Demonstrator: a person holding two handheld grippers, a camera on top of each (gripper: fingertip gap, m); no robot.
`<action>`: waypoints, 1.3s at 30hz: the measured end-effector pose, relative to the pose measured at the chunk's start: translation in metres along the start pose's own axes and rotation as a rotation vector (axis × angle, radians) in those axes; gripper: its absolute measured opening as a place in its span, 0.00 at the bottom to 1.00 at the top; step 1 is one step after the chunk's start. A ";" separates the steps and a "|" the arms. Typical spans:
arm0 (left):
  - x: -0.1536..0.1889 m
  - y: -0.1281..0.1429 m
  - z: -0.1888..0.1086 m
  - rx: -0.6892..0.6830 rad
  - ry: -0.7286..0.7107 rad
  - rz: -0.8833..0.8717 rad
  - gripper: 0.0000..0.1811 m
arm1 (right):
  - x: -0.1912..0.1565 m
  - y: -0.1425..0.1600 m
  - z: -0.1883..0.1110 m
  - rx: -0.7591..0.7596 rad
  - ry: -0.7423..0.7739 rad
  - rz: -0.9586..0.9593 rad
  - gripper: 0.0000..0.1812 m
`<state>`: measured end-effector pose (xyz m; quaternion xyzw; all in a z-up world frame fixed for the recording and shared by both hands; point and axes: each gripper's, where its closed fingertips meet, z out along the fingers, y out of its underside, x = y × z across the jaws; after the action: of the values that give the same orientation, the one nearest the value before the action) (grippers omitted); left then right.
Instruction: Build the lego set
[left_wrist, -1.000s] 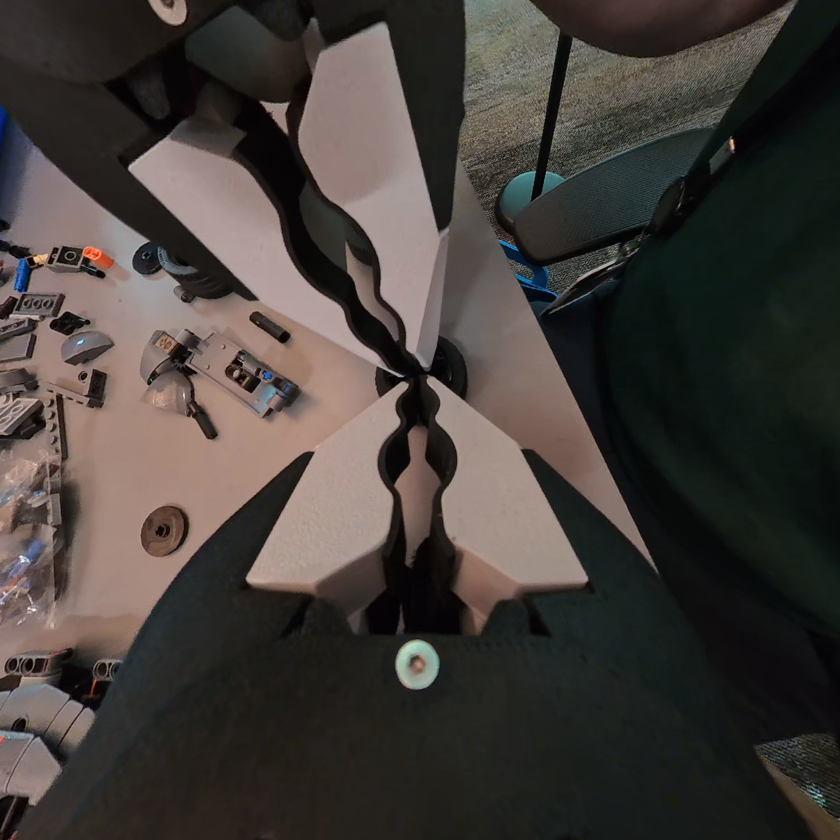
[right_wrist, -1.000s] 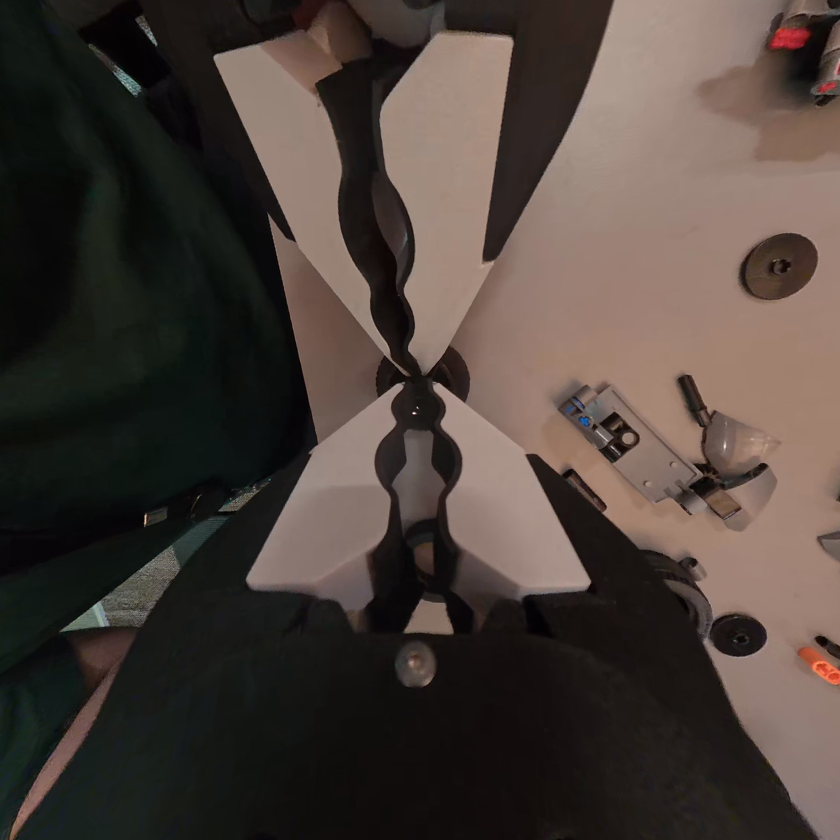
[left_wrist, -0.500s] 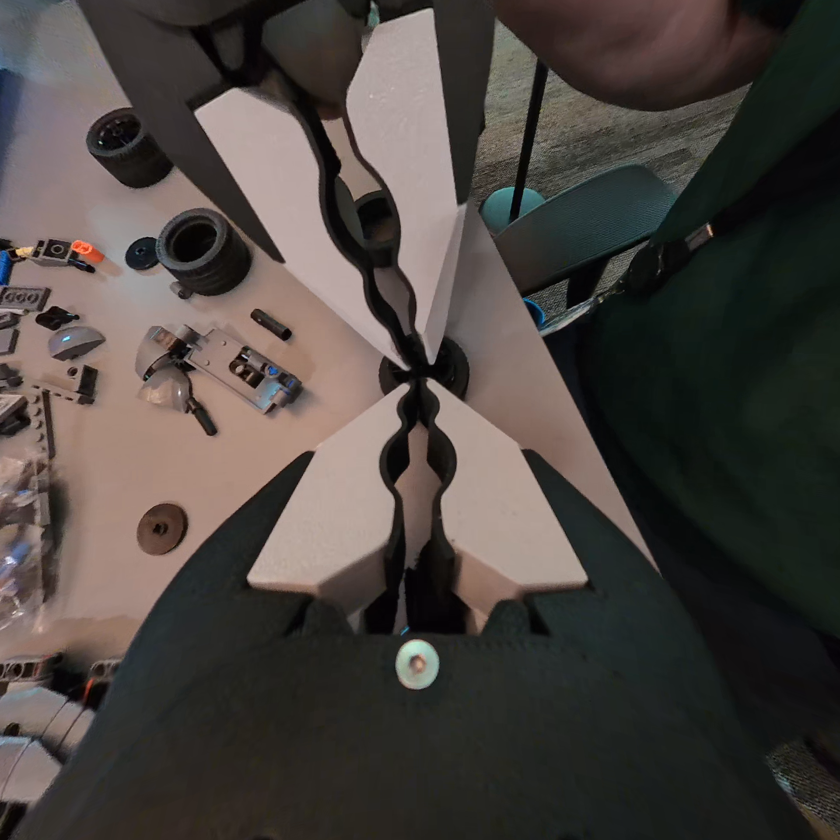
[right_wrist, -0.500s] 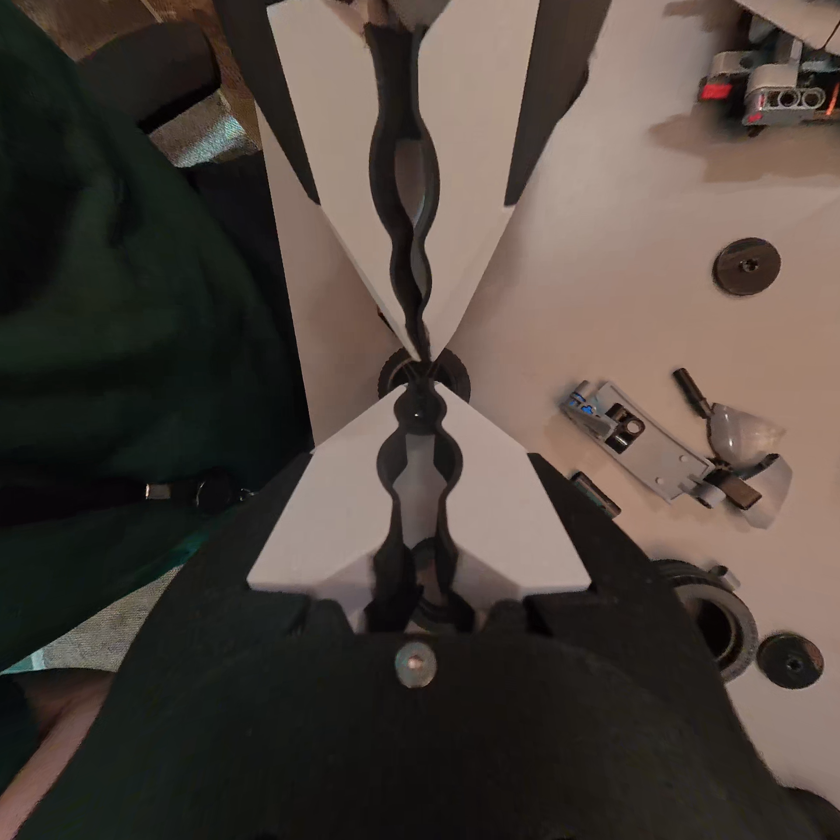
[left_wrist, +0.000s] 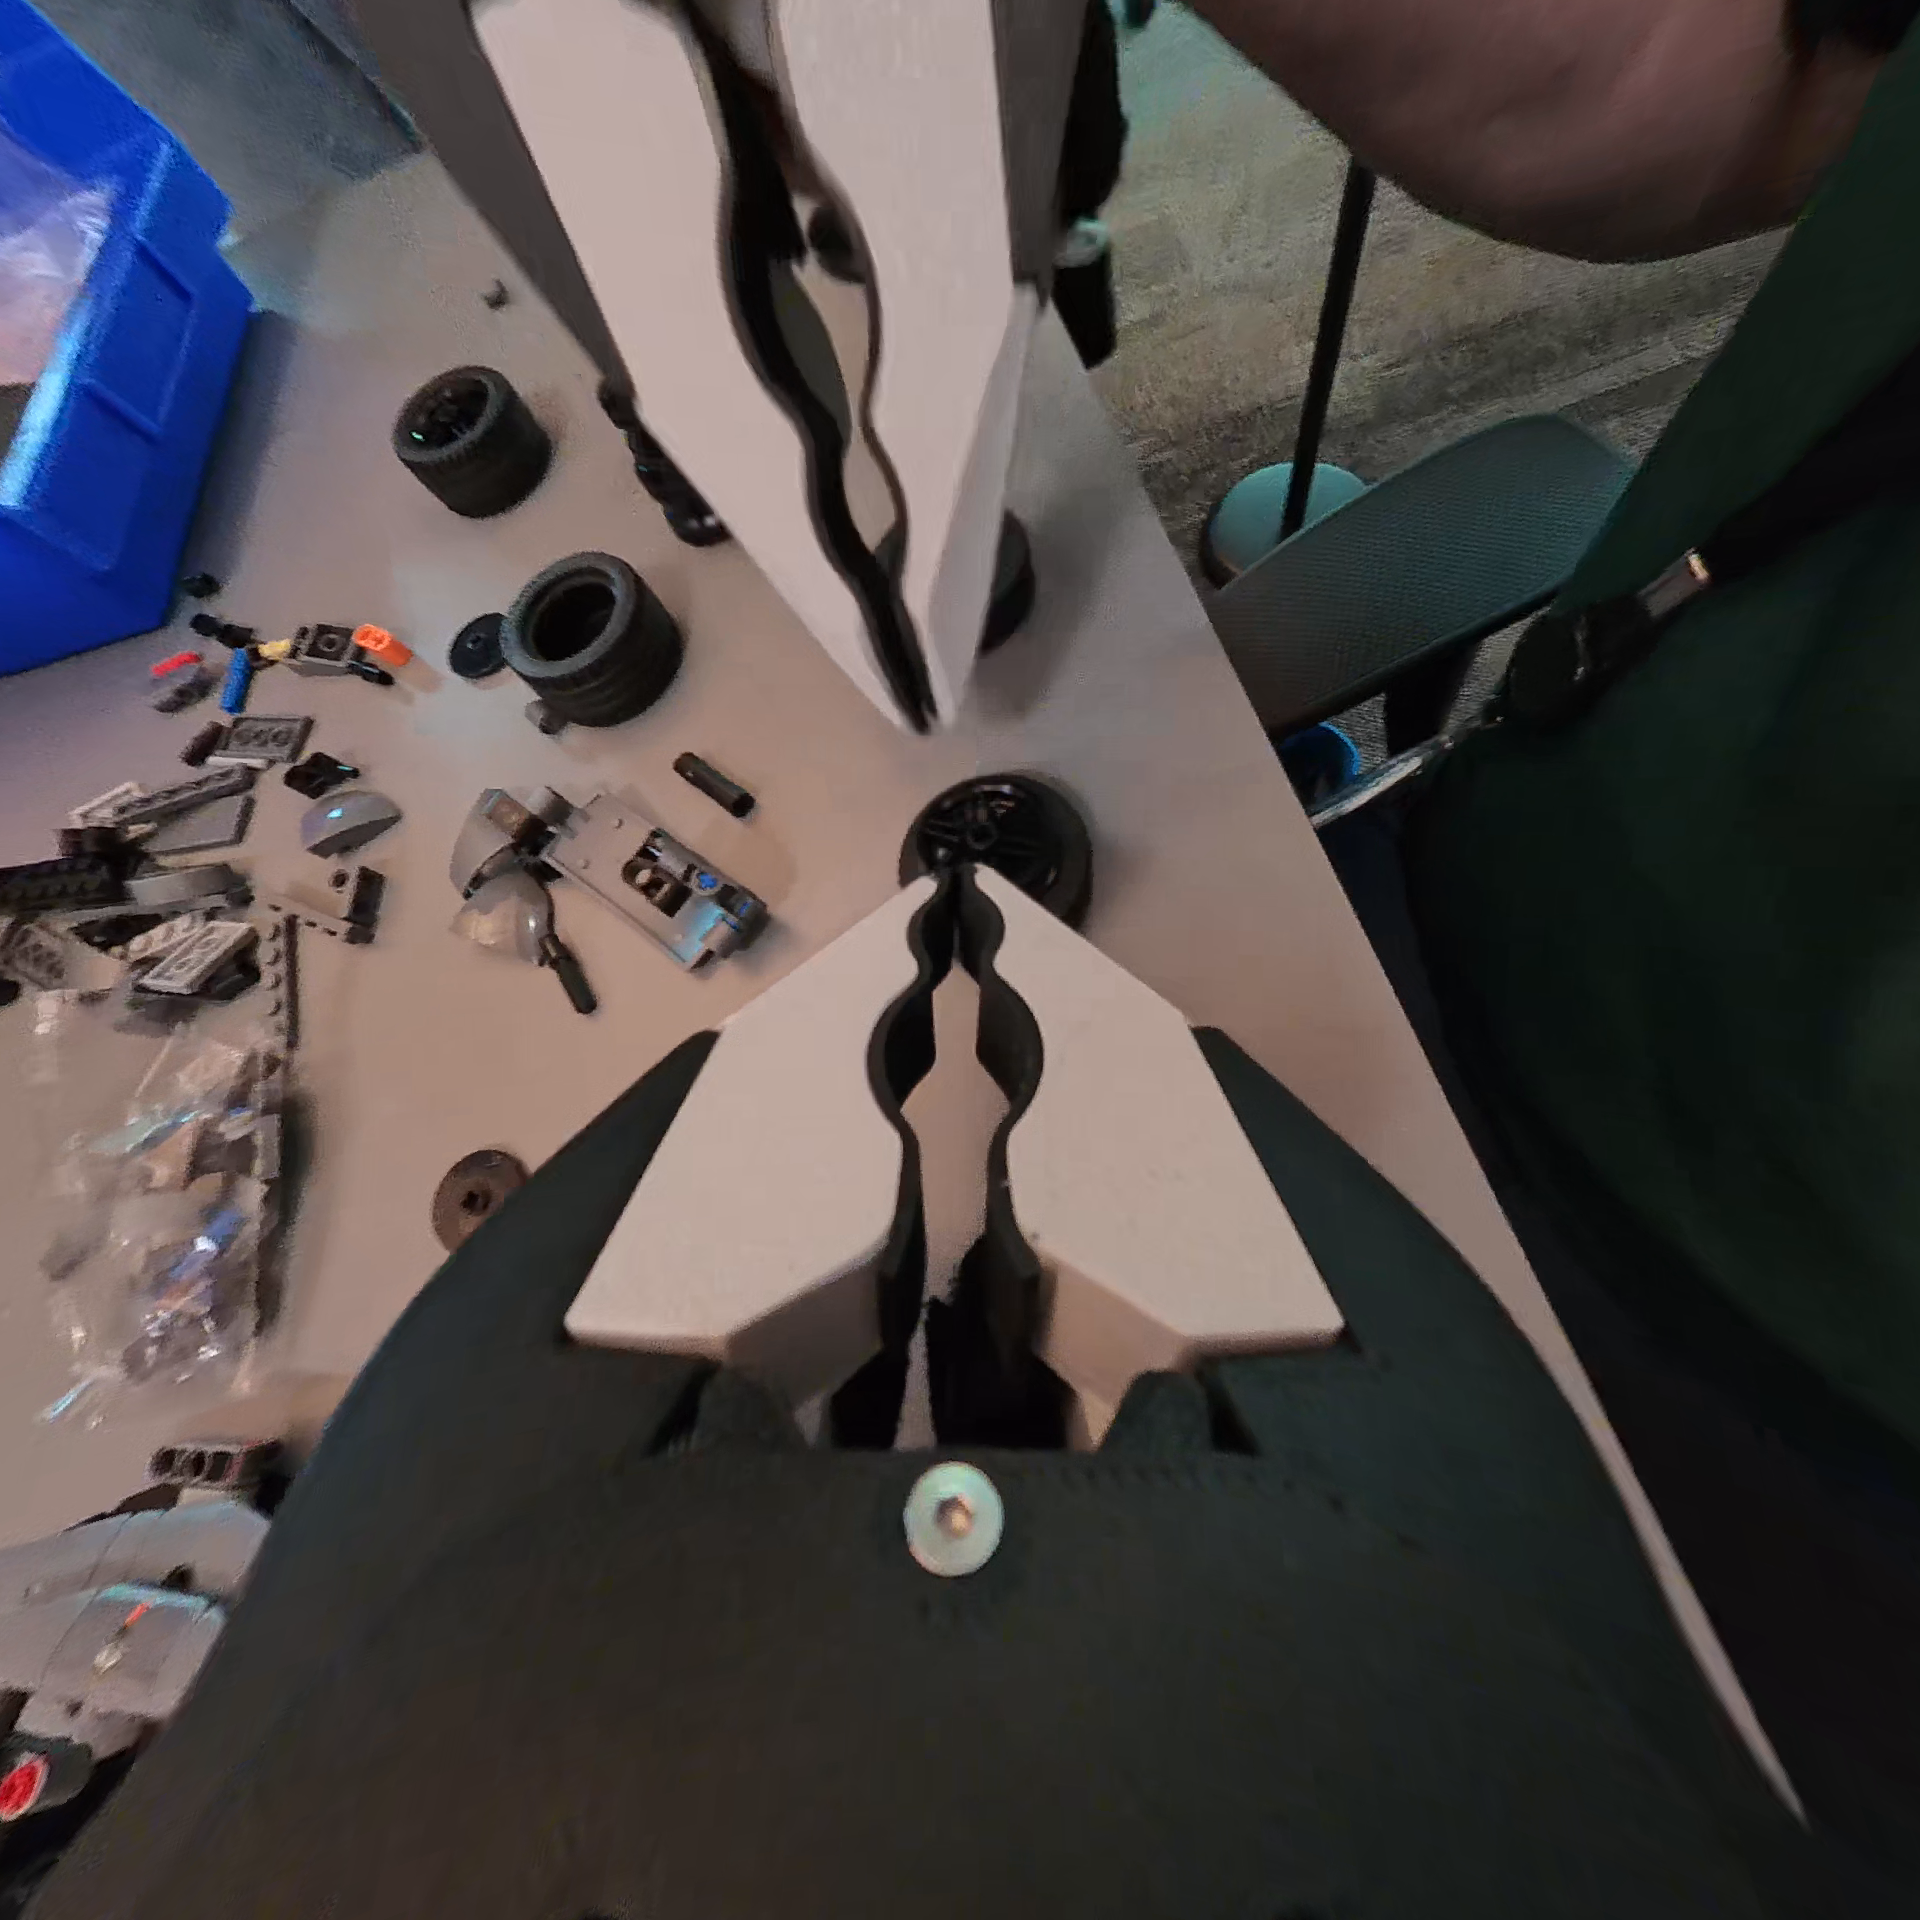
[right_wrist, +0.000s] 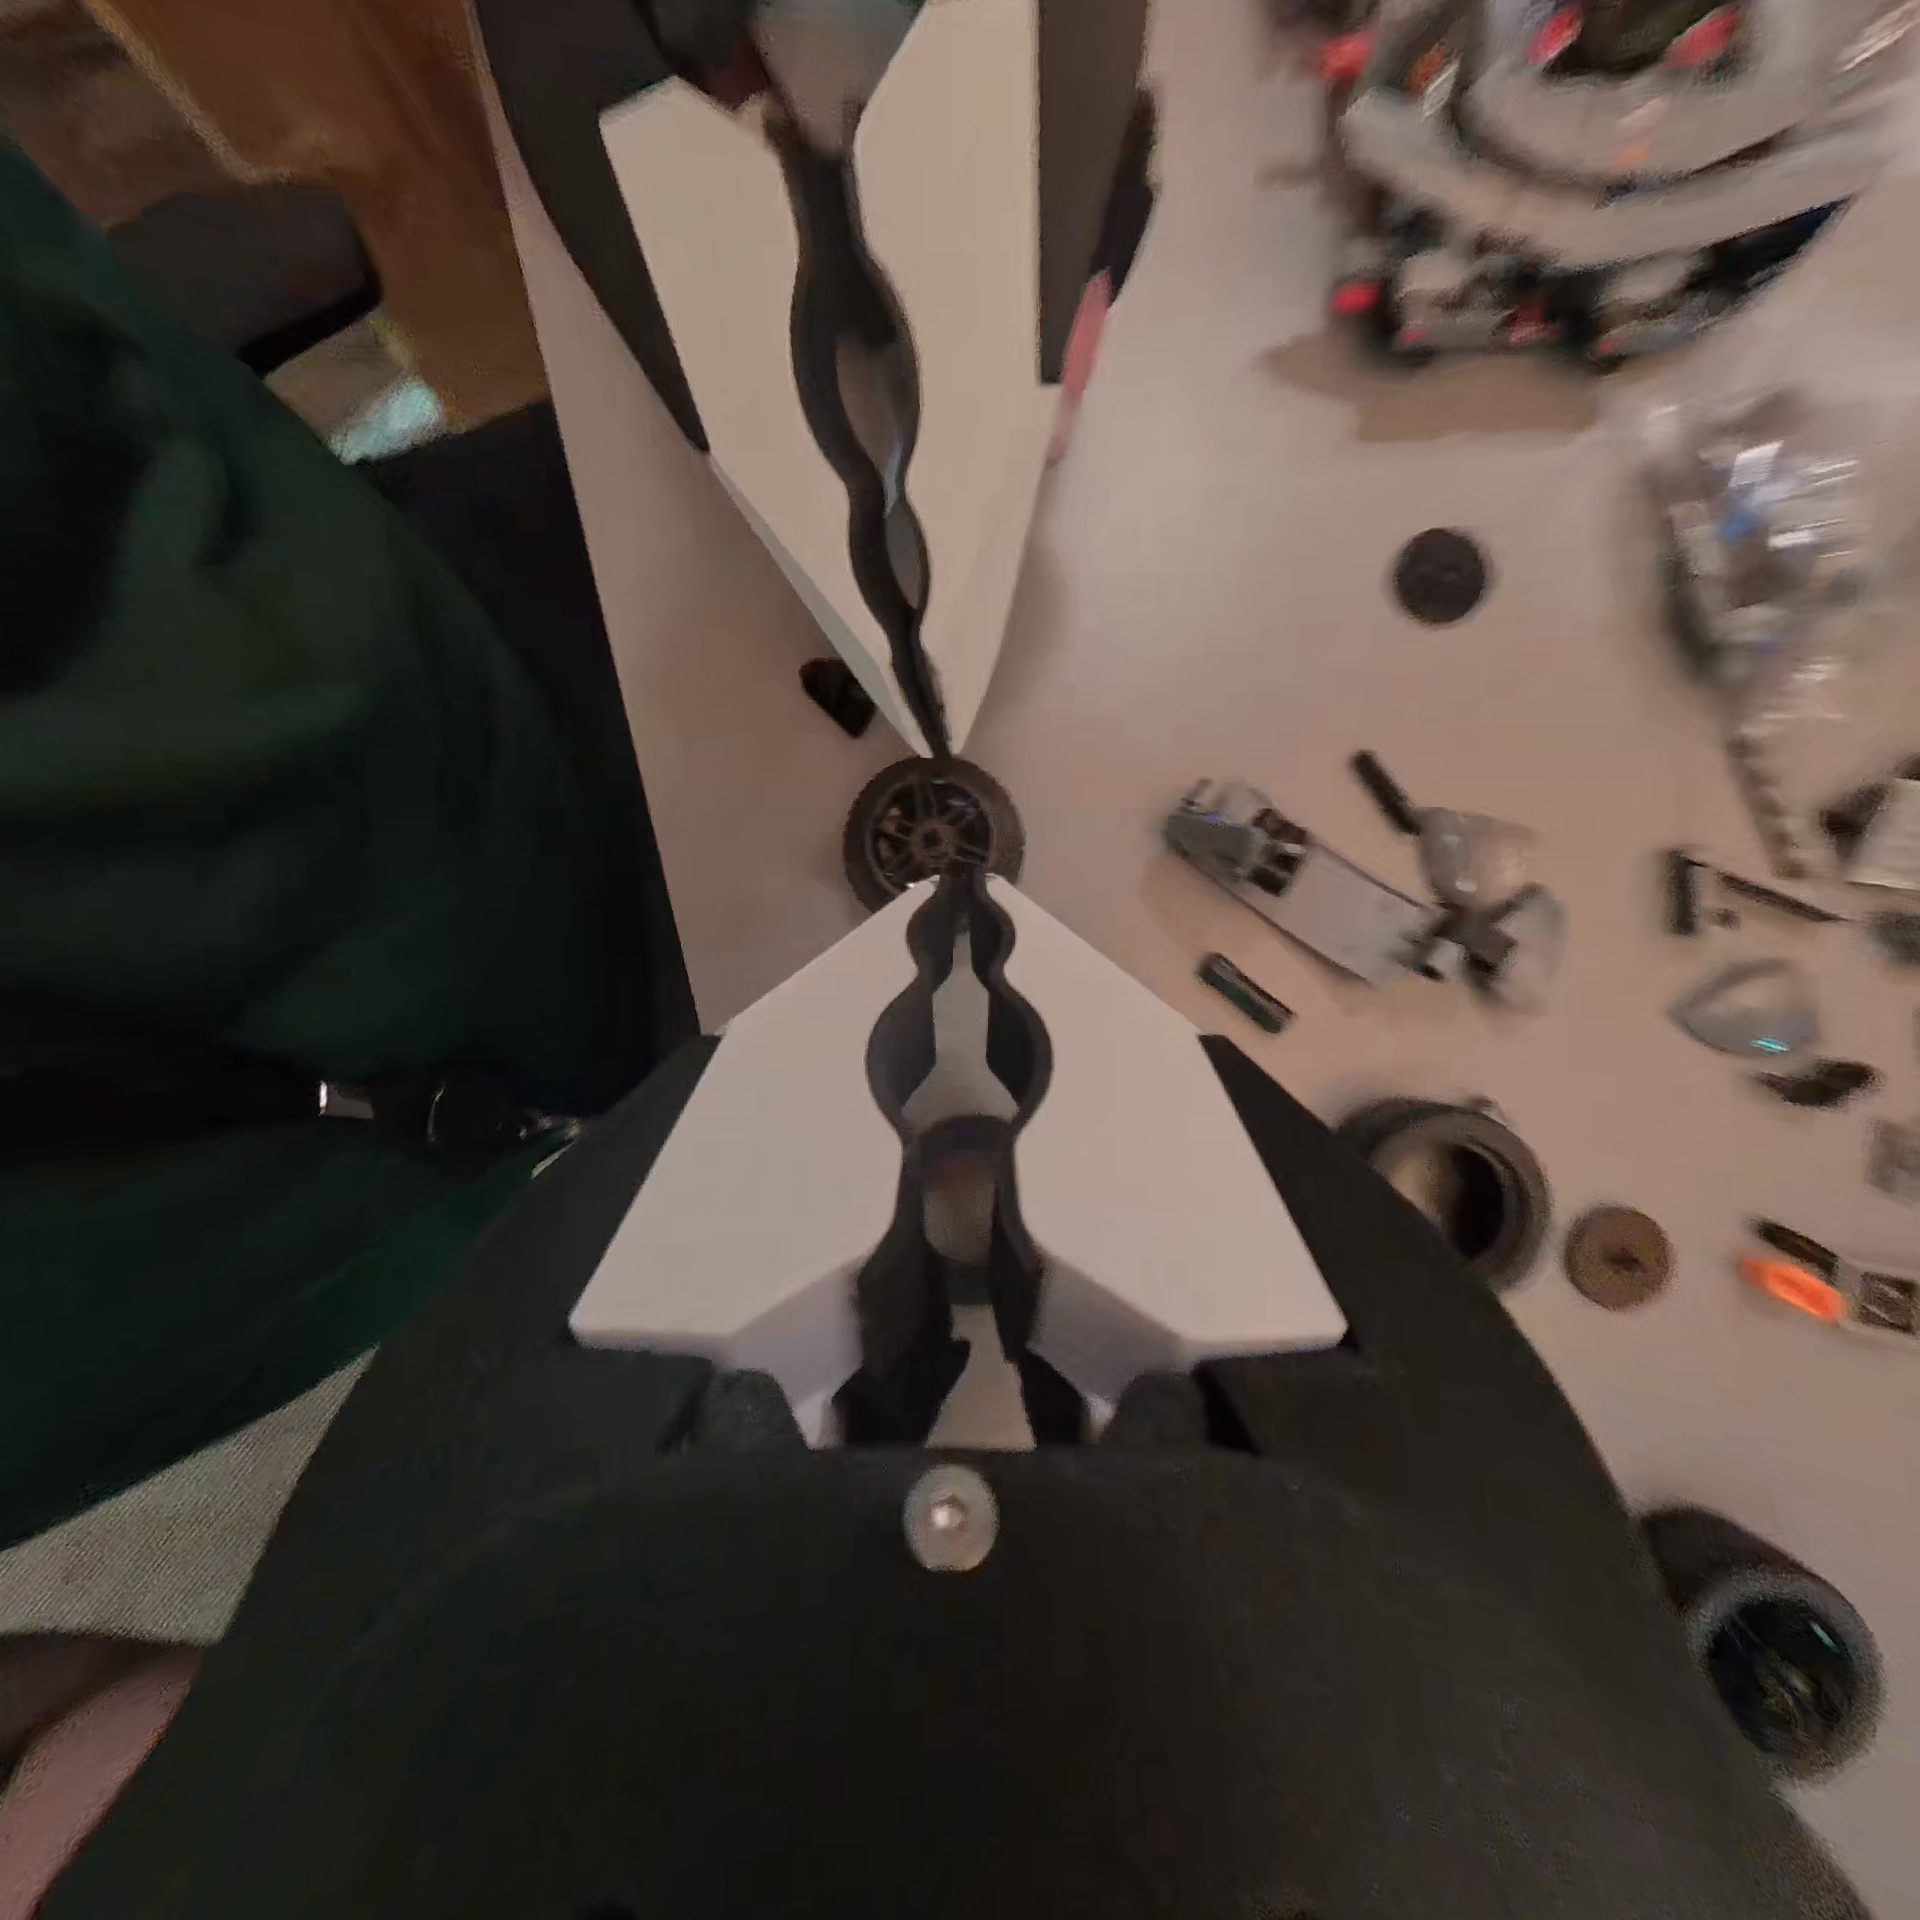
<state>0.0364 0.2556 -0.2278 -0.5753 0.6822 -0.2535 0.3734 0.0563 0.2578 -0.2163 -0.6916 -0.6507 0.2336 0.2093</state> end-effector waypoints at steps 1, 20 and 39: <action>-0.001 -0.001 0.000 0.001 -0.013 0.012 0.00 | 0.003 -0.003 -0.013 0.051 0.036 -0.004 0.02; -0.015 -0.017 0.007 0.041 -0.283 0.277 0.00 | 0.052 -0.041 -0.162 0.756 0.746 0.099 0.52; -0.034 -0.013 0.015 0.061 -0.287 0.150 0.00 | 0.035 -0.057 -0.099 0.743 0.498 -0.008 0.40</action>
<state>0.0578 0.2872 -0.2189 -0.5413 0.6549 -0.1609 0.5022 0.0710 0.2980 -0.1050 -0.6021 -0.4548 0.2773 0.5947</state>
